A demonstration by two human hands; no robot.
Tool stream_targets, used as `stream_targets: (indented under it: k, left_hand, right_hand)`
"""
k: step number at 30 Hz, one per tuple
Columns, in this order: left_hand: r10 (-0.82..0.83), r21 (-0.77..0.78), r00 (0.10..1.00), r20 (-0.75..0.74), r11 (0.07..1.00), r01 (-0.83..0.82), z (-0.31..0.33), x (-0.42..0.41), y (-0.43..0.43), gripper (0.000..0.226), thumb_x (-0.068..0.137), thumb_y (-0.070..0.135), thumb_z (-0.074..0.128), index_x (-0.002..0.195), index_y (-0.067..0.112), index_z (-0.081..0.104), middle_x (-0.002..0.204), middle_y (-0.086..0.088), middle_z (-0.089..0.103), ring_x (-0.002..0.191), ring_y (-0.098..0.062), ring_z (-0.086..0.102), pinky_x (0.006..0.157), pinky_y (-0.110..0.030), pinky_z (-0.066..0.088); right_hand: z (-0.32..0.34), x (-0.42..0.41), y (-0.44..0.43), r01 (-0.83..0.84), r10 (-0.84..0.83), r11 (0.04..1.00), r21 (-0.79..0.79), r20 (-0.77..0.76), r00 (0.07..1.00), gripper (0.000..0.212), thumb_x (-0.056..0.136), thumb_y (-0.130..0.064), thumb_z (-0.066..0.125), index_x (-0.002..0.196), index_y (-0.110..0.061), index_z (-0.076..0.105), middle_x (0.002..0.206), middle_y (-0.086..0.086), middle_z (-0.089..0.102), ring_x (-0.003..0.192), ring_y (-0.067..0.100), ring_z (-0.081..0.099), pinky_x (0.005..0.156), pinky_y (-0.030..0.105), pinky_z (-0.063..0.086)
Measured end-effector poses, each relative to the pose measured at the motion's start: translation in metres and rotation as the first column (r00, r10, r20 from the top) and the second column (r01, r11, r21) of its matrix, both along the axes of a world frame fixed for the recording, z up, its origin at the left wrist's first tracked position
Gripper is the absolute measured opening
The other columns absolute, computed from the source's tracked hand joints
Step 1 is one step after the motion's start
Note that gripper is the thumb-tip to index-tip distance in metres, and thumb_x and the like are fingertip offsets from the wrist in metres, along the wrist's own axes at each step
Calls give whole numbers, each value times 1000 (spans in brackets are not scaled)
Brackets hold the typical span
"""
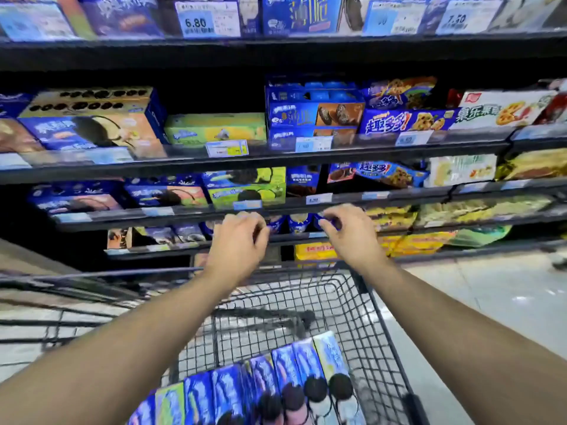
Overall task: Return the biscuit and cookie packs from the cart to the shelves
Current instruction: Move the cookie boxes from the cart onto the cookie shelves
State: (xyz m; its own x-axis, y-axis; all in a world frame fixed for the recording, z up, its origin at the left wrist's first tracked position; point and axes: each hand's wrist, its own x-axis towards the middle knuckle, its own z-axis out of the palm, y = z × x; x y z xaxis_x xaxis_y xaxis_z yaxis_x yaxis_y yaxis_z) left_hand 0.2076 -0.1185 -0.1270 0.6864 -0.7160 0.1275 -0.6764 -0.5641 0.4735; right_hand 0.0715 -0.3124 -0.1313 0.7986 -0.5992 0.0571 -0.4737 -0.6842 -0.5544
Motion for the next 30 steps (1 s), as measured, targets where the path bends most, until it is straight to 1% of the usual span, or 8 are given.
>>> stream_targets:
  k: [5, 8, 11, 16, 19, 24, 28, 30]
  left_hand:
    - [-95, 144, 989, -116, 983, 111, -33, -31, 64, 16, 94, 31, 59, 81, 22, 54, 84, 0, 61, 88, -29, 57, 76, -42, 47]
    - [-132, 304, 966, -221, 932, 197, -67, -48, 97, 15, 97, 37, 55, 100, 23, 60, 104, -2, 63, 104, -27, 58, 89, -41, 46]
    - [-111, 501, 941, -320, 823, 267, -97, -61, 132, 39, 99, 41, 51, 134, 25, 52, 136, -4, 54, 129, -27, 47, 107, -42, 38]
    - [9, 685, 877, -480, 629, 368, -125, -62, 186, 73, 95, 40, 56, 157, 22, 21, 164, -8, 22, 149, -34, 25, 119, -54, 23]
    - [41, 716, 867, -496, 585, 382, -133, -57, 215, 76, 95, 45, 59, 157, 21, 22, 160, -10, 28, 144, -36, 31, 117, -51, 31]
    - [83, 723, 887, -454, 617, 311, -144, -66, 249, 77, 95, 59, 52, 157, 34, 14, 159, -8, 32, 145, -37, 28, 117, -54, 26]
    - [128, 709, 899, -420, 664, 237, -149, -80, 258, 74, 99, 57, 45, 157, 41, 3, 161, -9, 28, 150, -39, 18, 121, -58, 14]
    - [135, 714, 905, -403, 666, 219, -150, -83, 259, 73, 100, 56, 43, 158, 42, 0, 162, -8, 25, 151, -39, 15, 121, -59, 12]
  right_hand:
    - [-45, -25, 85, -67, 142, 956, 287, -251, 958, 32, 96, -33, 66, 118, -12, 71, 115, 10, 70, 106, 26, 64, 94, 37, 50]
    - [-79, -39, 124, -55, 277, 867, 495, -387, 880, 31, 96, -39, 65, 117, -17, 70, 114, 8, 72, 102, 25, 66, 89, 34, 52]
    - [-110, -49, 157, 25, 320, 754, 657, -401, 858, 30, 95, -40, 66, 117, -19, 67, 118, 6, 70, 109, 25, 66, 94, 32, 51]
    - [-145, -41, 209, 44, 439, 675, 737, -449, 778, 73, 88, -66, 61, 148, -27, 47, 151, -1, 47, 131, 20, 52, 100, 30, 47]
    - [-158, -30, 237, 61, 494, 635, 770, -466, 734, 84, 82, -77, 57, 152, -34, 38, 158, 1, 38, 140, 21, 43, 106, 31, 40]
    - [-174, -28, 251, 79, 464, 699, 711, -535, 706, 96, 79, -87, 47, 154, -29, 32, 164, 4, 26, 148, 25, 31, 114, 39, 28]
    - [-176, -32, 250, 23, 472, 721, 693, -515, 716, 89, 78, -89, 45, 144, -29, 46, 160, -3, 32, 144, 20, 33, 115, 40, 30]
    - [-174, -34, 253, 39, 446, 697, 716, -475, 759, 80, 74, -89, 50, 131, -33, 53, 150, -10, 36, 134, 15, 40, 107, 37, 35]
